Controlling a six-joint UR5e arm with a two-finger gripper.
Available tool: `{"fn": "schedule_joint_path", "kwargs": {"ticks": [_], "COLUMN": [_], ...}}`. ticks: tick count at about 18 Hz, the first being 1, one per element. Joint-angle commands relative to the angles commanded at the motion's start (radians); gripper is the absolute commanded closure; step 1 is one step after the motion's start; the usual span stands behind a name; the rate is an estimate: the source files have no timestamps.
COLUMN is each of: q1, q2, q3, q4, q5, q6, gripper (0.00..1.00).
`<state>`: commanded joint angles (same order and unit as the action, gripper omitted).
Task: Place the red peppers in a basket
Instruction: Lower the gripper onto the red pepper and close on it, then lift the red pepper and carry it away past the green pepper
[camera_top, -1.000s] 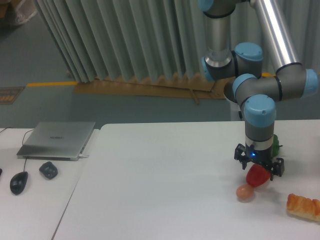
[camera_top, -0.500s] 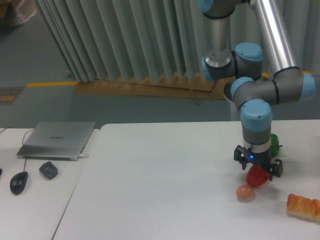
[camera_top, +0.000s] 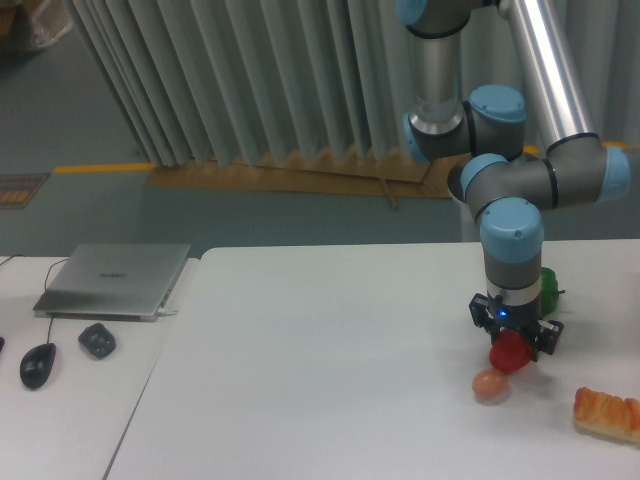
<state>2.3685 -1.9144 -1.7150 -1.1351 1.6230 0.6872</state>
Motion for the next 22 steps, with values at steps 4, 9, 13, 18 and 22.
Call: {"fn": "schedule_joint_path", "kwargs": {"ticks": [4,9,13,18,22], "q1": [0.003,0.057,0.165,0.247,0.285], "q2": [0.006,0.047,0.054,0.074,0.095], "q3": [0.006,0.052,0.058,0.063,0.087], "q4": [-0.003,-0.018,-0.061,-0.1,-0.146], "q5": [-0.002,-0.009,-0.009,-0.011,-0.014], "q6": [0.003,0.056,0.25,0.466,0.541], "gripper": [0.59,0.59,0.59,0.59,0.59]}}
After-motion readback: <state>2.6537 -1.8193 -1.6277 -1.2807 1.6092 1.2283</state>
